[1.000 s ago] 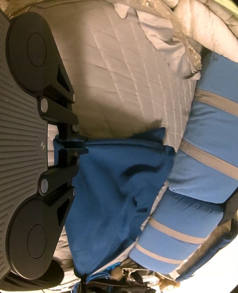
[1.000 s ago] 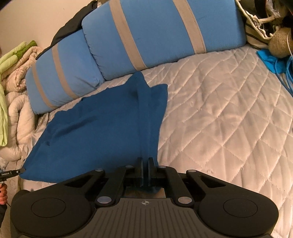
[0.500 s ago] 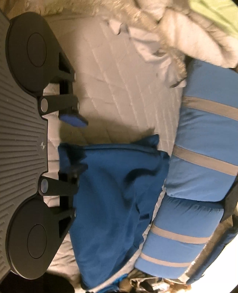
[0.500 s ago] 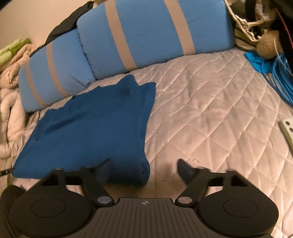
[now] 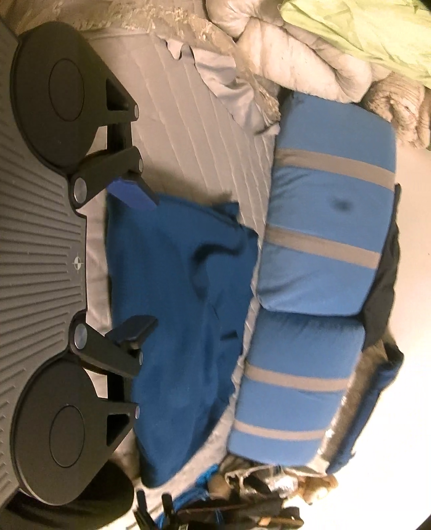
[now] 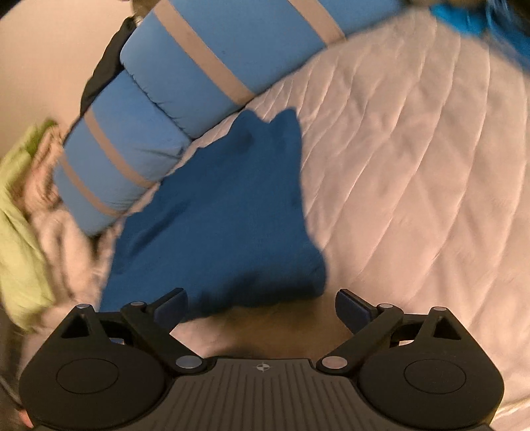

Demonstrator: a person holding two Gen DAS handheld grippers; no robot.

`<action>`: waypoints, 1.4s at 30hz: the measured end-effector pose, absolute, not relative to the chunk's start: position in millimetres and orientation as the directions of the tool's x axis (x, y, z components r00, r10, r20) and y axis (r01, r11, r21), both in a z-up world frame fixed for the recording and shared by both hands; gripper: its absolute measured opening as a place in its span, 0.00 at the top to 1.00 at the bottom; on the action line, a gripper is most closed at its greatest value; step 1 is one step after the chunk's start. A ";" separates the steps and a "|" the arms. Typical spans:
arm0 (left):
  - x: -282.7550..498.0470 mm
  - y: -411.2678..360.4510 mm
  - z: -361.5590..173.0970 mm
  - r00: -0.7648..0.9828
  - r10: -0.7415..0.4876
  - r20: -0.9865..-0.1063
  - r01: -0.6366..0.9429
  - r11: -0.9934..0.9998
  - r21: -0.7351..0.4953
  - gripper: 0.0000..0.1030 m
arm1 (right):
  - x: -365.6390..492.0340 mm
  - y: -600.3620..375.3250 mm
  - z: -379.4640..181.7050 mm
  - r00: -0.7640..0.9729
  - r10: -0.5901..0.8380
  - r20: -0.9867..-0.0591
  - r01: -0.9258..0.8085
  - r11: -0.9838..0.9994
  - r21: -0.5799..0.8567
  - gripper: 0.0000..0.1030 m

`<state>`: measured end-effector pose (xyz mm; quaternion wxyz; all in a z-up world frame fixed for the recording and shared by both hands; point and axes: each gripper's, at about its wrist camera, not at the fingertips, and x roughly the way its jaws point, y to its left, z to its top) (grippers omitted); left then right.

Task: Fold clothes
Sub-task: 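Grasp the edge of the folded sweatshirt with the right tool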

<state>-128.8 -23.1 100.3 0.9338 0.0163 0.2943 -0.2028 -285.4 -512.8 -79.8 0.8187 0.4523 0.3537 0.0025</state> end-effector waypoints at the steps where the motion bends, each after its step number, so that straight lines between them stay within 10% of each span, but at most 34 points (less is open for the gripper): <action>1: -132.2 -26.1 100.2 0.746 -0.376 -0.551 0.395 0.914 -0.089 0.31 | -285.3 -513.9 -84.8 0.757 0.347 -0.553 0.319 0.543 0.777 0.07; 30: -120.3 -37.0 52.9 0.632 -0.458 -0.625 0.337 0.889 -0.310 0.30 | -269.4 -515.7 -126.5 0.862 0.232 -0.450 0.370 0.318 0.873 0.29; 42: -118.6 -61.0 53.9 0.611 -0.355 -0.708 0.374 0.917 -0.136 0.30 | -254.6 -515.6 -121.4 0.843 0.235 -0.483 0.391 0.349 0.852 0.76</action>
